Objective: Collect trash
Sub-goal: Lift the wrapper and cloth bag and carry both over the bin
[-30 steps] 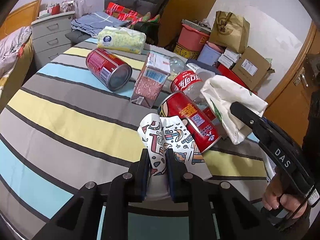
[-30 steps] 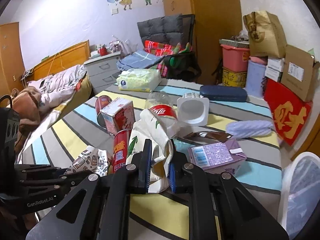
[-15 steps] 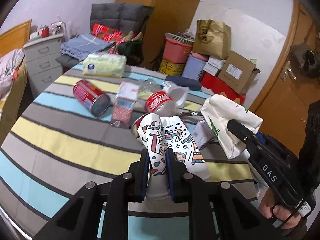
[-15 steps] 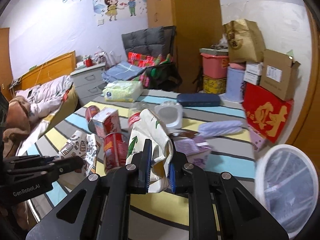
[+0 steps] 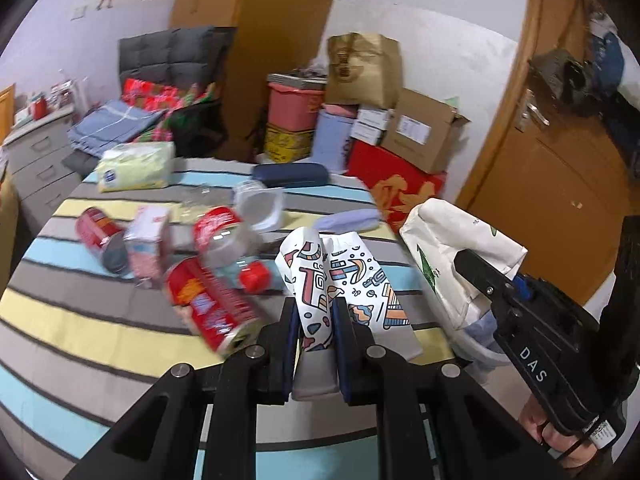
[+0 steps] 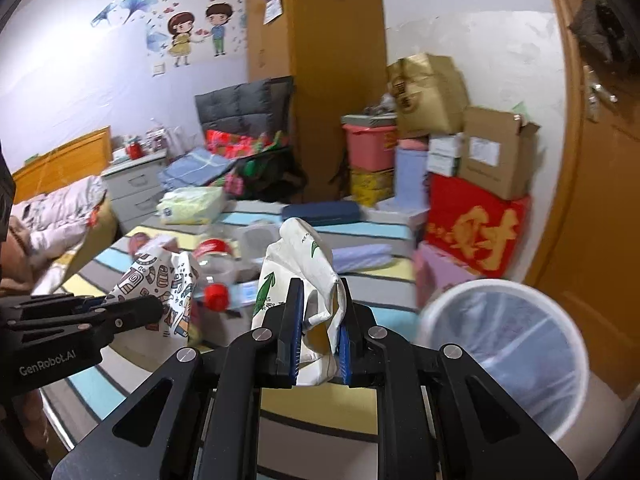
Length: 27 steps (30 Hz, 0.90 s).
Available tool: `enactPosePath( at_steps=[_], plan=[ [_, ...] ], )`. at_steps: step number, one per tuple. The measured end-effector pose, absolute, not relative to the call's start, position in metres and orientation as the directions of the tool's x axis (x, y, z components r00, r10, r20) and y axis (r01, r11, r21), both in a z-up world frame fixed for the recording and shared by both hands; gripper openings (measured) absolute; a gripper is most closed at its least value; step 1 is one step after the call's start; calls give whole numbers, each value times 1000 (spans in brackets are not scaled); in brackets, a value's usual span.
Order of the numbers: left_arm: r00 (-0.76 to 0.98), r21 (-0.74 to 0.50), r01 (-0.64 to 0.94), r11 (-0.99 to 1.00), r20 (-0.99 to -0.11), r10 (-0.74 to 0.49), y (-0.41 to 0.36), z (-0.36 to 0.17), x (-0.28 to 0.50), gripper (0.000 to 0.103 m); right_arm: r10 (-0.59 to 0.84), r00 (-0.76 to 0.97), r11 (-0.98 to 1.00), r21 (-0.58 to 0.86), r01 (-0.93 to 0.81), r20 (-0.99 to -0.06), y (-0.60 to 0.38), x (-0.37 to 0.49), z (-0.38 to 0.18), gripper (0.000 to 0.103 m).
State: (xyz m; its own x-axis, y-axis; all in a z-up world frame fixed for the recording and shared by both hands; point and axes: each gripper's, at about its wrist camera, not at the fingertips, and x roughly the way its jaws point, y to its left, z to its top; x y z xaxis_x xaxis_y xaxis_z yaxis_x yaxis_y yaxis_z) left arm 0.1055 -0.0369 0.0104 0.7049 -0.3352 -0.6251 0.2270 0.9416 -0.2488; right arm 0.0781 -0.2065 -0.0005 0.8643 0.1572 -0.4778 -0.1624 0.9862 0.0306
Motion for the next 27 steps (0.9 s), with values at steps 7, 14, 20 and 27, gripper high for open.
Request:
enactPosePath(
  at_steps=[7,14,20,27],
  plan=[
    [685,-223,326,918,-614,-393,-89,20,110,17,73,886,997,44,-59,-459,-244,70,4,15],
    [645,-220,410,885,-616,-452,-135,22,116,17,-13,891,999,34,32,-453,-275,61,5,15],
    [607,-216,478,851,-619,-498,-175,23,125,17,-72,882,994,34,99,-465,-300,59,2,15],
    [571,-202,530,824,-634,-522,-215,16,137,17,-127,865,987,30,161,-486,-324,59,-4,15]
  ],
)
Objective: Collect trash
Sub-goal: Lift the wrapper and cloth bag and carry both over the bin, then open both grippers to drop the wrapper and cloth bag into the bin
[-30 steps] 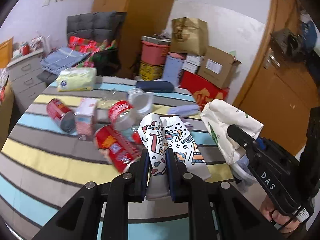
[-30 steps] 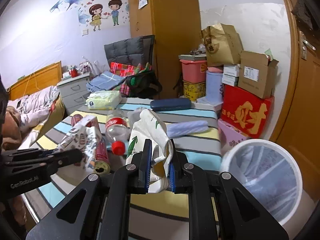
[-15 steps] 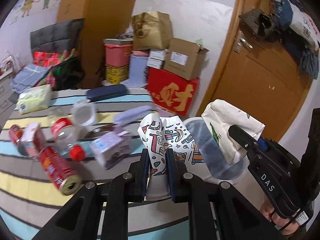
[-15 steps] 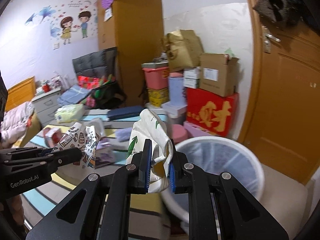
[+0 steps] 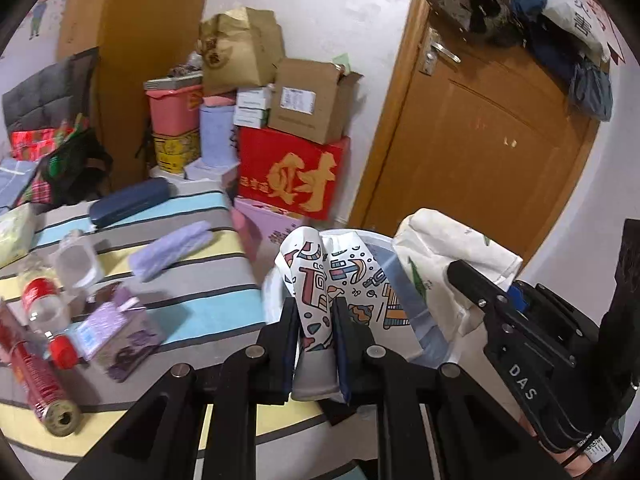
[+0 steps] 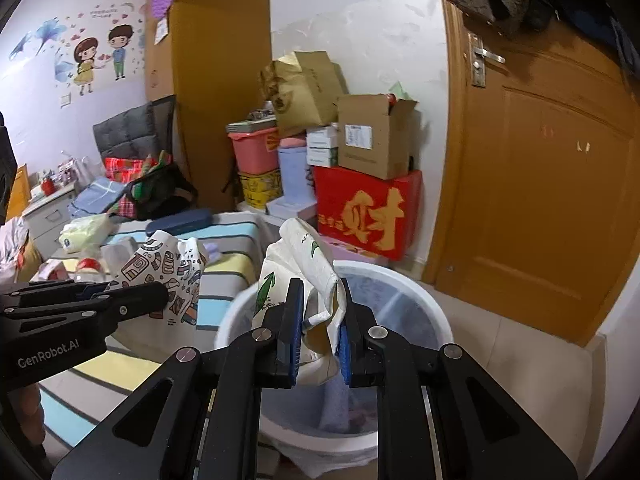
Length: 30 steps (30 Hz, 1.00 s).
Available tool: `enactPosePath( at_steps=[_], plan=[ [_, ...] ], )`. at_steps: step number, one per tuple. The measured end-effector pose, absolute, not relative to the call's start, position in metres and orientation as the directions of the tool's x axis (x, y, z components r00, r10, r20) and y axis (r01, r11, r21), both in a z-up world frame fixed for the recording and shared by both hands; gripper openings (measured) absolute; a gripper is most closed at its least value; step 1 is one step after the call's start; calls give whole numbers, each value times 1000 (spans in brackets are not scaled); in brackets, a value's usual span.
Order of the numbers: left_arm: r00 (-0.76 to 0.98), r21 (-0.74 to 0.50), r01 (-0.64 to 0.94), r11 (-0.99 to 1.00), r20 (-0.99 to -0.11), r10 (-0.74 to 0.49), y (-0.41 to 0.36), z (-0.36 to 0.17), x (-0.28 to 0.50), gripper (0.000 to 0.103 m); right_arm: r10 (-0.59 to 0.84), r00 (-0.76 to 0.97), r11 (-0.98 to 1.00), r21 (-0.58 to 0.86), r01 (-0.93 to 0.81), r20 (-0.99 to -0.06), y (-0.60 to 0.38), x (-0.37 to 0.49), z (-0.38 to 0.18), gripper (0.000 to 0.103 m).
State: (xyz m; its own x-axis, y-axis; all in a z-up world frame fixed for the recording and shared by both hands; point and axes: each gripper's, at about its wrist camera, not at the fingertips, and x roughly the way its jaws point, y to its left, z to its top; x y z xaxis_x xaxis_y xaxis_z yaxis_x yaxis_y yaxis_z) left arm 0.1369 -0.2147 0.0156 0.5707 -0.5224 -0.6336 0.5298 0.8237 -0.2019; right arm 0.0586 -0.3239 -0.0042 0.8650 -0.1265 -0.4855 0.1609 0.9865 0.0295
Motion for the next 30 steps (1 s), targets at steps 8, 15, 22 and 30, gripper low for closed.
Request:
enactPosePath(
  at_steps=[8,15,22,30],
  plan=[
    [524,-181,551,815,-685,-507,-250,-8,157,17,-169,819,975,28,221,-548,-347,68,-22,16],
    [501,-157,552,819,-723,-476,-268,-25,171,17,-180,774,967,34,251,-608,-363,78,-38,17],
    [501,-177,534,827,-721,-478,-265,-30,182,33,-192,734,964,14,265,-651,-367,83,-49,28],
    [516,-184,523,832,-709,-481,-249,-24,176,33,-202,750,961,18,274,-630,-363,76,-42,51]
  ],
)
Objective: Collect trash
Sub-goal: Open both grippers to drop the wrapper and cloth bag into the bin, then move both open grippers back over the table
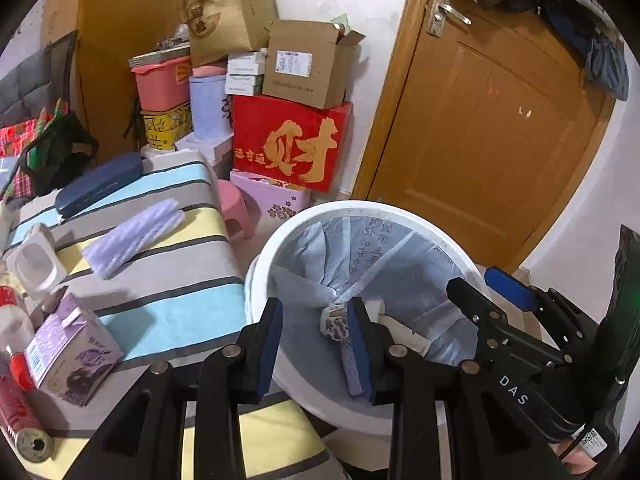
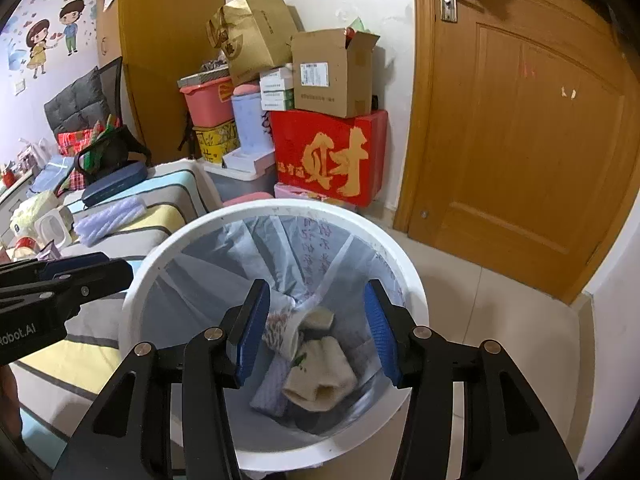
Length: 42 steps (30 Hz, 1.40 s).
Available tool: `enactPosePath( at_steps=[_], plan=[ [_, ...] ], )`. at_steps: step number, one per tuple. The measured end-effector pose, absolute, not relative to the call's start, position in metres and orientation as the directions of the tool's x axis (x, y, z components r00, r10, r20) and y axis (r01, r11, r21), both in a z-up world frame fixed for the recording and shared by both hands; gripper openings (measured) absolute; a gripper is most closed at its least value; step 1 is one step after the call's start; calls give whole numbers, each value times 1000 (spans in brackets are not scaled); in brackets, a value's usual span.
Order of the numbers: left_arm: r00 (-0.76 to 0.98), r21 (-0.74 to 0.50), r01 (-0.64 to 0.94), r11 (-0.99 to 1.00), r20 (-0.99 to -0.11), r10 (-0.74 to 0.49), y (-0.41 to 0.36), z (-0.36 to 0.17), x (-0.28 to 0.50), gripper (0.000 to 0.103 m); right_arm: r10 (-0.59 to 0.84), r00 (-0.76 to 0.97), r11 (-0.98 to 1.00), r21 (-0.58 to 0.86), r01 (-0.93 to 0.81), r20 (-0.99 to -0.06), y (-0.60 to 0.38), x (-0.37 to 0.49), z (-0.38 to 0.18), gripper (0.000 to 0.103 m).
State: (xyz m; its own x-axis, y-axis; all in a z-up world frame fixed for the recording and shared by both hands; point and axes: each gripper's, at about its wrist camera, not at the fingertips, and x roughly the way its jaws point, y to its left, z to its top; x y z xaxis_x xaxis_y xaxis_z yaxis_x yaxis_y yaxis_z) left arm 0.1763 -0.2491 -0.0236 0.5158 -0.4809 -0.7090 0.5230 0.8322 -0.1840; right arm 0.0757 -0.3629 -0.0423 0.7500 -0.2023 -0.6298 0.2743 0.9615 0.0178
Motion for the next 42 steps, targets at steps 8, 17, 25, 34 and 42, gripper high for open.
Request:
enactPosePath(
  at_steps=[8,17,25,34,42],
  plan=[
    [557,-180,497,849,-684,-471,-220,-11,160,33,-190,787,969,14,245,-587,-345,72,-28,51],
    [624,-178,442,879,-643,-444,-171,6,138,34,-156,825,981,14,195,-543,-315,69,-13,51],
    [669,-184,387,904,-619,-412,-125,15,119,38,-119,852,990,3,140,-510,-286,64,-3,51],
    [699,-198,320,927,-611,-371,-82,18,108,40,-65,869,997,-5,72,-491,-259,64,0,51],
    [722,-209,235,949,-616,-314,-38,11,104,50,-7,866,1000,-4,5,-499,-233,69,-4,51]
  ],
)
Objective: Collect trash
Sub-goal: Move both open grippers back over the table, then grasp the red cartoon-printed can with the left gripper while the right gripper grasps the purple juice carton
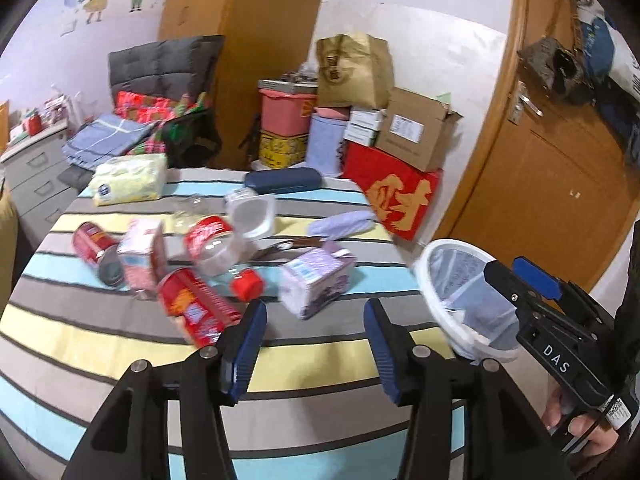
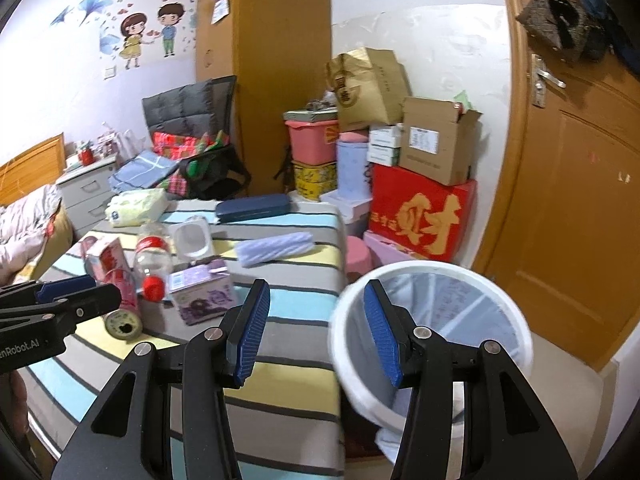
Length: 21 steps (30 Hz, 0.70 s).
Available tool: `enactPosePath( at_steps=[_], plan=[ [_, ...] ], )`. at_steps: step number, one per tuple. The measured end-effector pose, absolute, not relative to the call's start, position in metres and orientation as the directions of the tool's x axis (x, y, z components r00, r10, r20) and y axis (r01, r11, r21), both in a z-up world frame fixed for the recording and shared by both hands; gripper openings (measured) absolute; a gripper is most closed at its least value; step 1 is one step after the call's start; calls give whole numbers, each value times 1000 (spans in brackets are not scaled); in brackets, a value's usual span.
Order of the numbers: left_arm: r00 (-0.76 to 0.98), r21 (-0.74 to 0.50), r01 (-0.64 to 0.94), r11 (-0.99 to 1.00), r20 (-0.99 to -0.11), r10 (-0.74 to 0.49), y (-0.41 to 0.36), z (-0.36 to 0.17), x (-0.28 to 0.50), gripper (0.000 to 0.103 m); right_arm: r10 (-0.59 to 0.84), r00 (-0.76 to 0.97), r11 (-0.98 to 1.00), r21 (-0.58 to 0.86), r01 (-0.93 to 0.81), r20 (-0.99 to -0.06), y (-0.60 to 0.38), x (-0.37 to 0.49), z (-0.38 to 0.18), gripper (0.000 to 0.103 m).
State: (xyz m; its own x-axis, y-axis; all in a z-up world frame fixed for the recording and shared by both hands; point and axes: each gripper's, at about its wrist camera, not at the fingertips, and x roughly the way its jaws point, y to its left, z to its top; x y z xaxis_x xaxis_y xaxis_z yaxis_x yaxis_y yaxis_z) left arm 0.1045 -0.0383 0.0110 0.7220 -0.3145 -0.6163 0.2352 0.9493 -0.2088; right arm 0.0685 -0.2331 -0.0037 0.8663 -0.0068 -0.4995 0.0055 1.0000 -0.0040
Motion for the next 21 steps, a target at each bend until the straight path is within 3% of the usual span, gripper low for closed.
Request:
enactPosePath(
  at_steps=[5,9,13,21],
  plan=[
    [734,-198,165,966,-629,-255,-7,3,104,51,47,858,999,8,-50,-511,-213,77,-7,51],
    [730,-201,116,973,-647,-221,13,-9,107,64,80,843,996,12,-87,-531,-198,87,-13,51],
    [715,-222,77,972,-667,-208,30,-20,112,64,121,823,991,28,-127,-555,-187,98,-17,56],
    [686,-296,70,953,-679,-261,34,-34,136,66,177,784,984,88,-155,-595,-173,118,-26,57]
  ],
)
